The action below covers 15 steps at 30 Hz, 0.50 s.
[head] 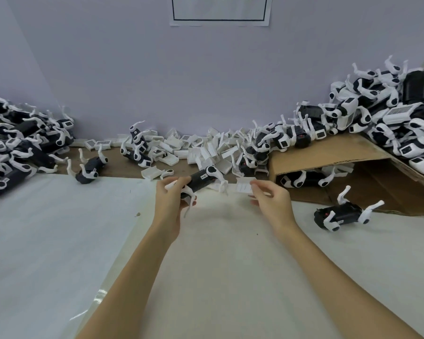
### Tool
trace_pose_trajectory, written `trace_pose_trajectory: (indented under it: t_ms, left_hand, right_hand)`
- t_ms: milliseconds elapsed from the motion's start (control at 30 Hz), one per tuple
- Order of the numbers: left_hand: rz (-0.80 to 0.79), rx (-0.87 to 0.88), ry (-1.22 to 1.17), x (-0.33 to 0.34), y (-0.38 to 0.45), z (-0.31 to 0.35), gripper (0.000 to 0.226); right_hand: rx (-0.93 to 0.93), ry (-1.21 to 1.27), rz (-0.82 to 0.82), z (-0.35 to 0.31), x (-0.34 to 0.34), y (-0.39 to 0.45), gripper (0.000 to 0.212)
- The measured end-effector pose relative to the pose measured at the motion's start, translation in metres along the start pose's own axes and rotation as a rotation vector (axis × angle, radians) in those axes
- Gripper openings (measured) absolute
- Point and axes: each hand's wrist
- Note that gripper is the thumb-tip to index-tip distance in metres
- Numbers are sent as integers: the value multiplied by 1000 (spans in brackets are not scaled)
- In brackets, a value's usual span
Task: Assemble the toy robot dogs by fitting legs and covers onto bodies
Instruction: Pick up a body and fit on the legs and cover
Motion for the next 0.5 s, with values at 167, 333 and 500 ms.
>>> trace_pose_trajectory:
  t_ms: [167, 333, 500]
  left_hand:
    - [-88, 133, 142, 3, -6, 0, 19]
    - [-134, 179, 188, 7, -14, 2, 3]
    - [-203, 348, 284, 16, -33, 7, 22]
  right_hand:
    - [7, 89, 22, -5, -20, -35, 14]
    - [29, 215, 50, -15, -24, -41, 25]
    - [-18, 188, 16, -17, -25, -40, 14]
Point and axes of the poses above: each hand's wrist, its own y-axis towards the middle knuckle, its own x-axis out of the palm, z = x × y, and after that the axes turned 14 degrees about y, right-handed
